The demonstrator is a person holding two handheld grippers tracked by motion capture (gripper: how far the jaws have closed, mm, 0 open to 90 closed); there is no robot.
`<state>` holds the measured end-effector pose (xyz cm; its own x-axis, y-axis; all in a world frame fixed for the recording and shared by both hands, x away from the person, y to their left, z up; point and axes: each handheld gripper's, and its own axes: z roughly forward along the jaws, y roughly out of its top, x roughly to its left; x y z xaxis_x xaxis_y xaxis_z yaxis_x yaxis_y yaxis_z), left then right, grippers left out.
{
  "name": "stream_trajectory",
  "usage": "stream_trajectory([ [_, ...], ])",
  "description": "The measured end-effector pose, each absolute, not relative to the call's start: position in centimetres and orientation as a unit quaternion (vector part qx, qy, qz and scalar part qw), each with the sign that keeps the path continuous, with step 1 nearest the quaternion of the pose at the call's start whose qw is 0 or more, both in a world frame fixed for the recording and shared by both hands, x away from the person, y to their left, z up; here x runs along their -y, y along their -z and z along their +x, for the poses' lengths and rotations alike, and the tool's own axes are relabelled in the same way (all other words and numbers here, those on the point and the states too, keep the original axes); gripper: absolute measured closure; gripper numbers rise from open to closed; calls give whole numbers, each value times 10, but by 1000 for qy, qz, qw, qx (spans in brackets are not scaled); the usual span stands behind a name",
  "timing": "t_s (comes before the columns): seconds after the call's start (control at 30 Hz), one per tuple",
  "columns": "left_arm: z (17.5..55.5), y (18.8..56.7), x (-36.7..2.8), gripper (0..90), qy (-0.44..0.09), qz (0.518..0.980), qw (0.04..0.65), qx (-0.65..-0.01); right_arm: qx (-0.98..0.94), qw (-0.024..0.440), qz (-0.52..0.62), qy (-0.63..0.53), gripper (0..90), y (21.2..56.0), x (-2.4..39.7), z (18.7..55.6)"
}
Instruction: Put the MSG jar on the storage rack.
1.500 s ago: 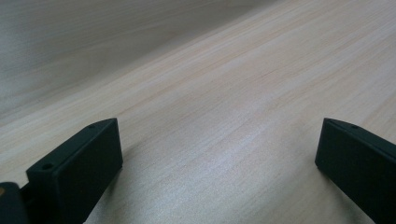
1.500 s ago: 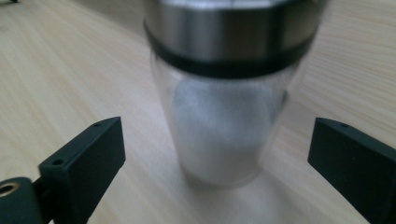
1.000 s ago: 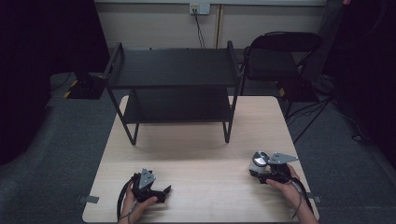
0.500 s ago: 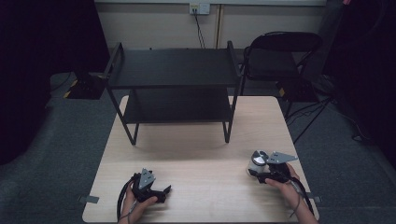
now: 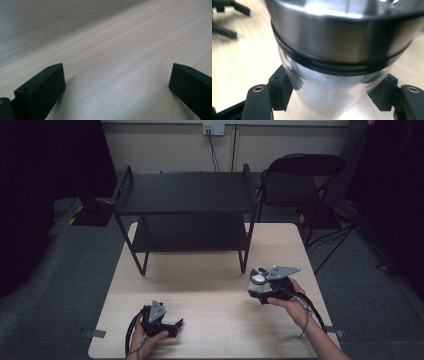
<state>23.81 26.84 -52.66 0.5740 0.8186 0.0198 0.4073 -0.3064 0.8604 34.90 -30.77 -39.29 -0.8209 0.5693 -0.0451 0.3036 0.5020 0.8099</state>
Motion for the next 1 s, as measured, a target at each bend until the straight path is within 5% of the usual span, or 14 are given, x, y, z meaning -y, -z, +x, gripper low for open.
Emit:
stream_trajectory([
  [0.57,238,526,-268,0,-236,773,435,-396,-844,161,244,-451,310,322,218,395],
  [1.0,238,527,-268,0,-236,773,435,-397,-835,171,255,-456,311,314,178,431],
])
